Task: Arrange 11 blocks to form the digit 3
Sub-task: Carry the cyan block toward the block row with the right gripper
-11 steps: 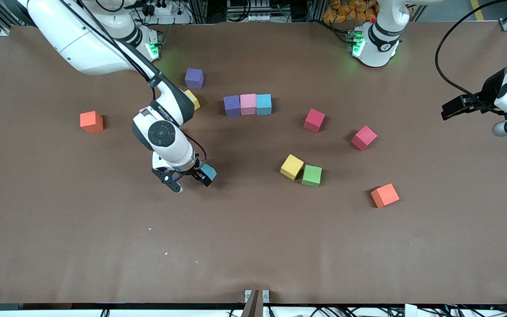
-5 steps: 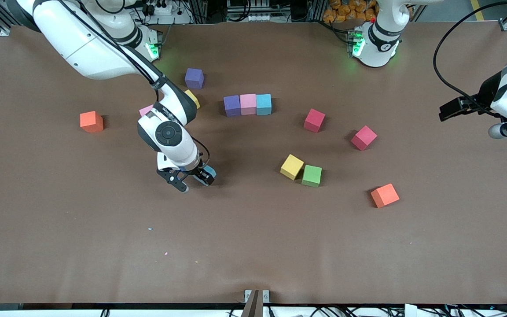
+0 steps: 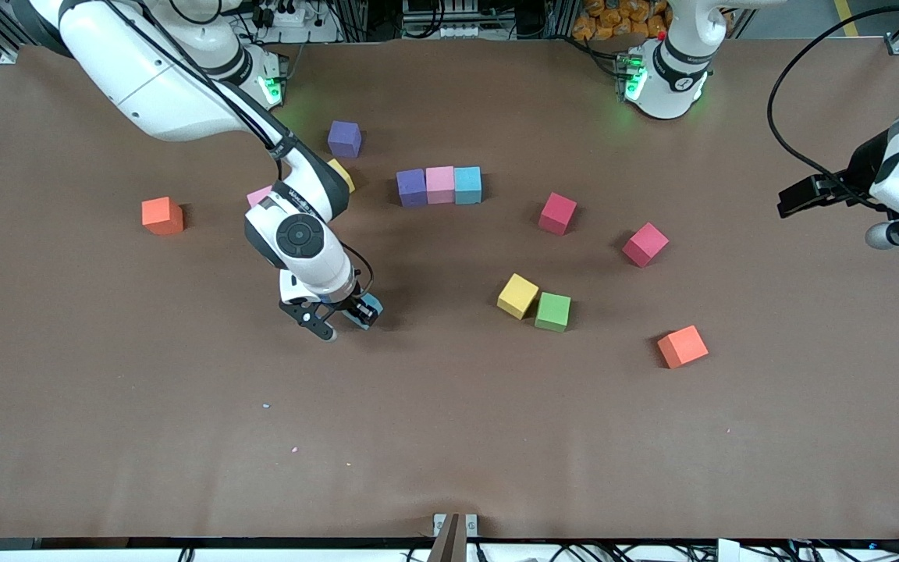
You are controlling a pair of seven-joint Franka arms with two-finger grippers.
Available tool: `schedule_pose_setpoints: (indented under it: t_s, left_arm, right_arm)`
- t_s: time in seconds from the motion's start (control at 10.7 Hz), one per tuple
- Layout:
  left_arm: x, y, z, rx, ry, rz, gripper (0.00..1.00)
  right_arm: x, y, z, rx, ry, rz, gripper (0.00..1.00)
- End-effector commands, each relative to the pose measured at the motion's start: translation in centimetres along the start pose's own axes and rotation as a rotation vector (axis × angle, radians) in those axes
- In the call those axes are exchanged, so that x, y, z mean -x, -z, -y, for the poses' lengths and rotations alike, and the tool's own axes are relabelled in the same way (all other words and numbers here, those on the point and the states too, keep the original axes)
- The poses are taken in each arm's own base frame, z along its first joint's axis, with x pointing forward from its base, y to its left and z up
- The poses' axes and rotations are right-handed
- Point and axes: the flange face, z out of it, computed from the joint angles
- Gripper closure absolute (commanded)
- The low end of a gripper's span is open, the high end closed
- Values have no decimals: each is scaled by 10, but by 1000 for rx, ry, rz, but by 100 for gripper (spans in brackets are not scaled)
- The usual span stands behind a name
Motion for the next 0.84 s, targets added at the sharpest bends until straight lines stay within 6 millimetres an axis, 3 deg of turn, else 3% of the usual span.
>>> schedule_pose_setpoints:
  t_s: [0.0,0.09,0.56,0.75]
  left_arm:
    - [2,7,-3,12,-17,-15,0]
    - [2,9,-1,8,-13,-20,0]
    - [11,27,-5,-44,-18,-72,0]
    - [15,28,-15,-45,-35,-75,0]
  right_arm:
    - [27,-7,8,34,199,13,95]
    - [46,1,18,40,277,29,100]
    - [155,31,52,60,600,108,100]
    - [172,37,49,115,724,126,100]
